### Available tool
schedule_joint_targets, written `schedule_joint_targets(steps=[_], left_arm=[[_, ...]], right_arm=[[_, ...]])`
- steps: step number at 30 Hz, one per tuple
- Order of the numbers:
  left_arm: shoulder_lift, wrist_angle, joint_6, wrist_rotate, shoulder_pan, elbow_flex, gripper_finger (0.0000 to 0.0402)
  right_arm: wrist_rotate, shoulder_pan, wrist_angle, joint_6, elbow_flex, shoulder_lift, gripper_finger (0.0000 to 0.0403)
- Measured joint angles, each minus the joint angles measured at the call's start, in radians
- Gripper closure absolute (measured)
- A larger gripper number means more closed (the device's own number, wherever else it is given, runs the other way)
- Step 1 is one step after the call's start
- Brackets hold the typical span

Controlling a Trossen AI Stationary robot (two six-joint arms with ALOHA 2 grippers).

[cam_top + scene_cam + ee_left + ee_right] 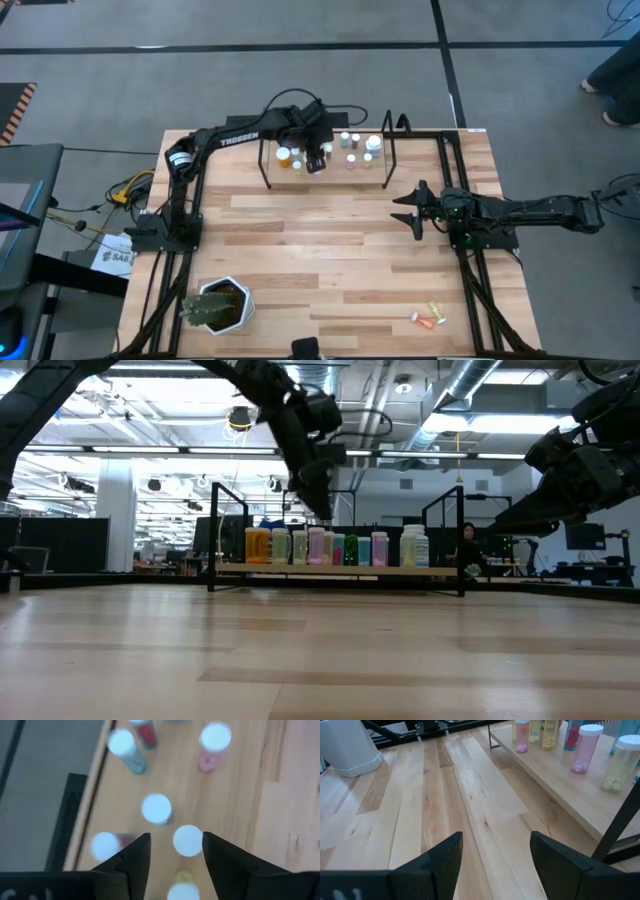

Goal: Pick and place medicine bottles onto shelf by color
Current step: Put the yellow pill bottle on the shelf

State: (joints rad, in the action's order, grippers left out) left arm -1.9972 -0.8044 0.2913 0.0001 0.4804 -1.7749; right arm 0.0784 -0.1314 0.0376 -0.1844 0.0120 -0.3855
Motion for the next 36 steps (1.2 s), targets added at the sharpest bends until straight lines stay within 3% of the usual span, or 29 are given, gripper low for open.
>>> schedule_joint_targets(steps=[5, 12, 18, 23, 30, 36], left_arm=[[0.01, -0.155, -0.039, -0.006, -0.025, -0.126, 0.0234], [0.12, -0.151, -0.164, -0.035, -0.107, -0.087, 0.0234], [0.134, -0.151, -0.349, -0.25, -0.28, -0.083, 0.0235], [0.13, -0.147, -0.412, -0.453, -0.46, -0.083, 0.0235], [0.13, -0.147, -0.454, -0.629, -0.632, -0.083, 0.0235], [0.091, -0.126, -0.48, -0.73, -0.685, -0.083, 0.0235]], right_arm=[[0.0, 0.0, 0.0, 0.0, 0.0, 0.0, 0.015], [0.0, 0.0, 0.0, 0.0, 0.0, 0.0, 0.015], [0.0, 0.0, 0.0, 0.0, 0.0, 0.0, 0.015], [0.0, 0.0, 0.0, 0.0, 0.0, 0.0, 0.015], [0.0, 0.0, 0.0, 0.0, 0.0, 0.0, 0.015], [0.0, 0.0, 0.0, 0.0, 0.0, 0.0, 0.015]])
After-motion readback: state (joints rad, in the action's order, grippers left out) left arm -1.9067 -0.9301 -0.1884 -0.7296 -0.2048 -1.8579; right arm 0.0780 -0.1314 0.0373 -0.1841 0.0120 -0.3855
